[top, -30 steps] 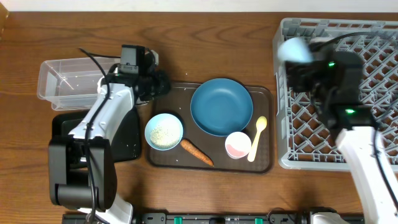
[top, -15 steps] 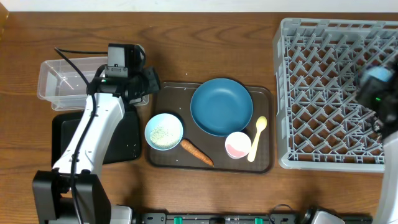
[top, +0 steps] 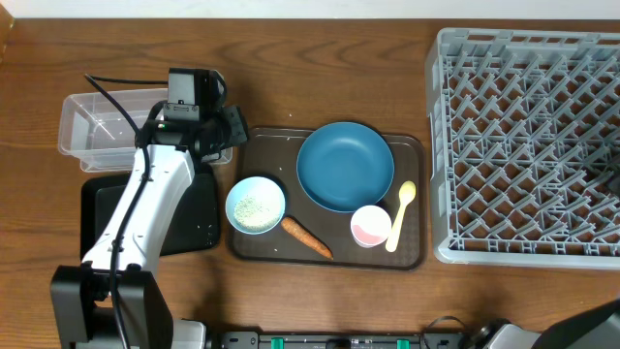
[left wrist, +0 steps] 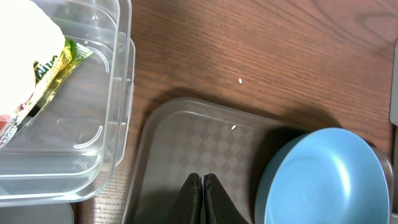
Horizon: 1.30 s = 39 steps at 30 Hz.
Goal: Sort waste into correct bins and load items into the dishwasher rack
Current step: 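Place the light-blue cup upside down into the dish rack with the right gripper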
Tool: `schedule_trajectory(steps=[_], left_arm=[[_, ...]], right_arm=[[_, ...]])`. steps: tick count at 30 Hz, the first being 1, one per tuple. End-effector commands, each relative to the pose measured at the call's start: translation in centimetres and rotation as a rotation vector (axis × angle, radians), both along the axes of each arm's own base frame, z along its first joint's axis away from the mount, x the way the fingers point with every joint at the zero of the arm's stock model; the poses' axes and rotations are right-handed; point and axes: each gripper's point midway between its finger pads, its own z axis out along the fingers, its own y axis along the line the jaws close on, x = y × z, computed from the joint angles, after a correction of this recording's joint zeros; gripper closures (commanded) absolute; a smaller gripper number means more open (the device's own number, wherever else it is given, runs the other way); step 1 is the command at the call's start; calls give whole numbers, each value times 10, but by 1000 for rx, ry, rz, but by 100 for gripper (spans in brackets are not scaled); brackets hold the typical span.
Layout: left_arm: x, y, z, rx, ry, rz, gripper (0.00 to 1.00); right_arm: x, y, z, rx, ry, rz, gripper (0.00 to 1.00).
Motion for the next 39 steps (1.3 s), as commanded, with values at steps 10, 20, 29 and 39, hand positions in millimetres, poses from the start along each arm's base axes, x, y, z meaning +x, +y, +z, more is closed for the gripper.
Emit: schedule_trajectory(steps=[10, 20, 29, 39], left_arm=[[-1, 4, 4, 19, -3, 4, 93], [-1, 4, 4, 19, -3, 4, 93], [-1, 3, 4, 18, -4, 2, 93], [-19, -47, 0, 51, 10, -175, 70]], right_arm=[[5, -5, -44, 113, 67, -51, 99], [46, 3, -31, 170, -127, 53, 1], [69, 28, -10, 263, -272, 168, 1], [86, 74, 47, 183, -377, 358, 1]])
